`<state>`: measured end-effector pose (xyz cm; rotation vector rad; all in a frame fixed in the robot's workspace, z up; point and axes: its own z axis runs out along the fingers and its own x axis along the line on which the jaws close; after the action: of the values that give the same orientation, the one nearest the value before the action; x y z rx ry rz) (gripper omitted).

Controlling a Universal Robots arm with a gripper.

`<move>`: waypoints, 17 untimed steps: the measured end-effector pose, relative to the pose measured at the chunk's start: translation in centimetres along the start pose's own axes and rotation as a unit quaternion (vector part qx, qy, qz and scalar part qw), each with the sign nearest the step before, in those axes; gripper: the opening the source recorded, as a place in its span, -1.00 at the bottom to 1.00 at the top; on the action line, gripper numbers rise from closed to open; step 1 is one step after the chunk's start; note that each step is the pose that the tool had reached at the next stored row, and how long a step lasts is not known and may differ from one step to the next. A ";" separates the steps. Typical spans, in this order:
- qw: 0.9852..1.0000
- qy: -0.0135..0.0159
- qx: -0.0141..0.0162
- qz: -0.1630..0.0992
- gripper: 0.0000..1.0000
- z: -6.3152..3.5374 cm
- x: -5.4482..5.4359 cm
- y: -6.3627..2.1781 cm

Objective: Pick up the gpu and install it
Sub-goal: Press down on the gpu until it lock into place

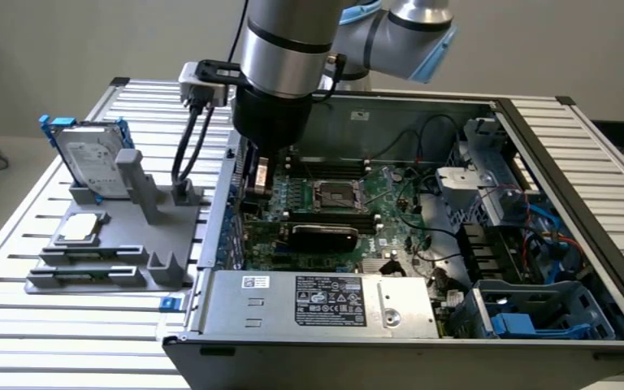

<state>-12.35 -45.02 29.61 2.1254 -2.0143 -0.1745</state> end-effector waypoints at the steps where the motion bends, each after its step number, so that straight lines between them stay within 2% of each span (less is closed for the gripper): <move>1: 1.000 0.001 0.000 0.000 -0.79 0.00 0.0 0.00; 7: 1.000 0.003 0.000 0.001 -0.79 -0.01 -0.2 -0.01; 17: 1.000 0.002 0.000 0.003 -0.79 -0.03 -0.5 -0.02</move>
<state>-12.35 -44.49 29.60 2.1175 -2.0175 -0.1691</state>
